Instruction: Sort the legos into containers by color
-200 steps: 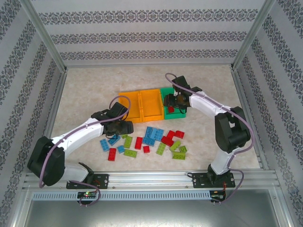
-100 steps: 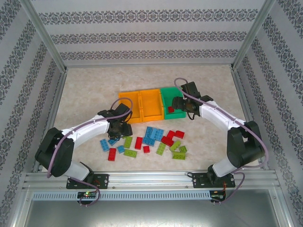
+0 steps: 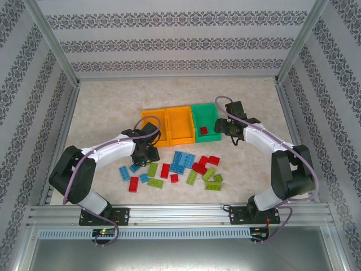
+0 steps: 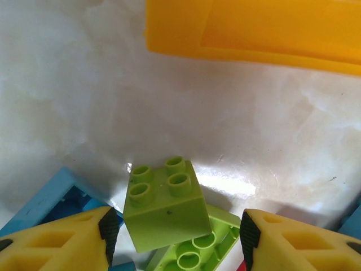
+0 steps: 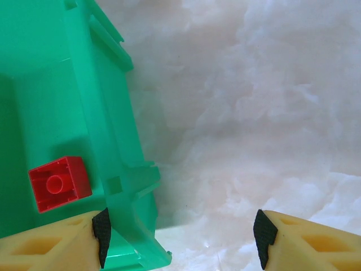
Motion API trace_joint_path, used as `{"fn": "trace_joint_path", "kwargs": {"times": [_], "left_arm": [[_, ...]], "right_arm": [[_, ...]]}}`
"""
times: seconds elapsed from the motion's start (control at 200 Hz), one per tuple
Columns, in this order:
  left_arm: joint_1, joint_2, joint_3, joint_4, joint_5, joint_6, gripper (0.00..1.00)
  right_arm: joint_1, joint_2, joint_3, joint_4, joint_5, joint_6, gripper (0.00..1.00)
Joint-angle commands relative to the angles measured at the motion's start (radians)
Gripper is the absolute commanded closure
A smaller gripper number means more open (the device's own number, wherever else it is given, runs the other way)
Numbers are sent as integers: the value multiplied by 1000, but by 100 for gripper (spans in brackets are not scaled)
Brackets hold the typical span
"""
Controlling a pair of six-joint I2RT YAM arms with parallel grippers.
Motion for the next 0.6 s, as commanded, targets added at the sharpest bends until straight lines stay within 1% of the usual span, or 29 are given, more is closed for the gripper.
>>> {"fn": "trace_joint_path", "kwargs": {"times": [0.0, 0.27, 0.41, 0.595], "left_arm": [[-14, 33, 27, -30, 3, -28, 40], [-14, 46, 42, -46, -16, -29, 49], [-14, 62, 45, -47, -20, -26, 52], [-14, 69, 45, -38, -21, -23, 62]], "right_arm": [[-13, 0, -13, 19, -13, -24, 30], [-31, -10, -49, 18, -13, -30, 29], [-35, -15, -65, 19, -12, -30, 29], [-36, -28, -76, 12, -8, -31, 29]]}}
